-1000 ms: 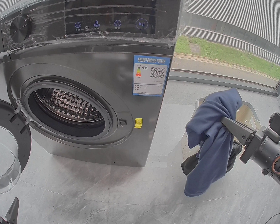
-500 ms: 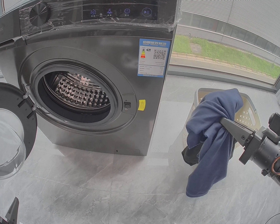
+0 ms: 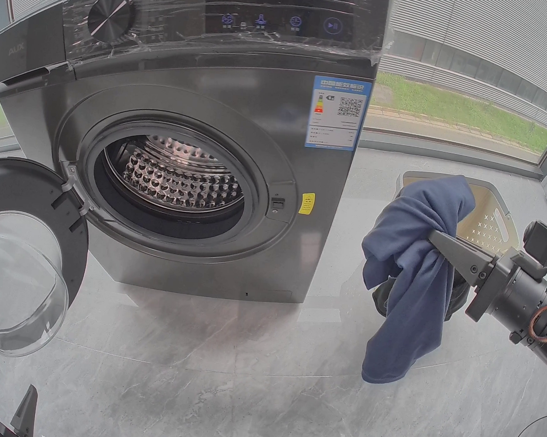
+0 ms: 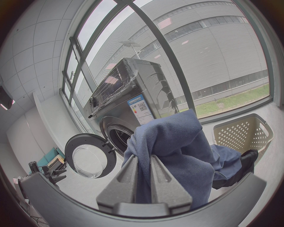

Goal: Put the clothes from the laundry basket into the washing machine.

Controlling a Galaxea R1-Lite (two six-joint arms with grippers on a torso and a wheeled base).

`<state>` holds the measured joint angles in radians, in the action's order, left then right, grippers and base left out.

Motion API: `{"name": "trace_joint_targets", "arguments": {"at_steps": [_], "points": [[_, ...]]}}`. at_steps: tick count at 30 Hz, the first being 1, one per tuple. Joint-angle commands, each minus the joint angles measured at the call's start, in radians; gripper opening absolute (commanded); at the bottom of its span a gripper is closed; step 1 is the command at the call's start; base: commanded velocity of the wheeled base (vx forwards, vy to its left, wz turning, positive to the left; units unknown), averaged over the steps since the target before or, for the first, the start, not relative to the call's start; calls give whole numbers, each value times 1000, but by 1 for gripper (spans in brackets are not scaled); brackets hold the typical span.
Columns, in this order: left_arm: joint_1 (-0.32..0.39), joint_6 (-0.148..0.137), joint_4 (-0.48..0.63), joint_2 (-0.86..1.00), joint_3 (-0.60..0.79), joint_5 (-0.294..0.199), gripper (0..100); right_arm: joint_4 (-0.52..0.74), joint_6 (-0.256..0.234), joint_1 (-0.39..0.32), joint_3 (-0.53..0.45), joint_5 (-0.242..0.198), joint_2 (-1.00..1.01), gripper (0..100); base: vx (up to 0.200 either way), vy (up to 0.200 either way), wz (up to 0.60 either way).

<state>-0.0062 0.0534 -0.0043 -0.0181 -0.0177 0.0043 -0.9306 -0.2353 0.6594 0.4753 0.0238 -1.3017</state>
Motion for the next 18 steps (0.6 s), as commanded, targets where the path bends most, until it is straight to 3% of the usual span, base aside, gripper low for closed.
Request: {"name": "trace_joint_targets", "arguments": {"at_steps": [1, 6, 15, 18], "points": [[0, 0, 0, 17, 16, 0, 100, 0, -1, 0, 0, -1, -2, 0, 0, 200, 0], [0, -1, 0, 17, 16, 0, 100, 0, 1, 0, 0, 1, -2, 0, 0, 200, 0], [0, 0, 0, 17, 16, 0, 100, 0, -2, 0, 0, 1, -5, 0, 0, 0, 0], [0, -1, 0, 17, 16, 2, 100, 0, -2, 0, -1, 1, -5, 0, -200, 0, 0]]}}
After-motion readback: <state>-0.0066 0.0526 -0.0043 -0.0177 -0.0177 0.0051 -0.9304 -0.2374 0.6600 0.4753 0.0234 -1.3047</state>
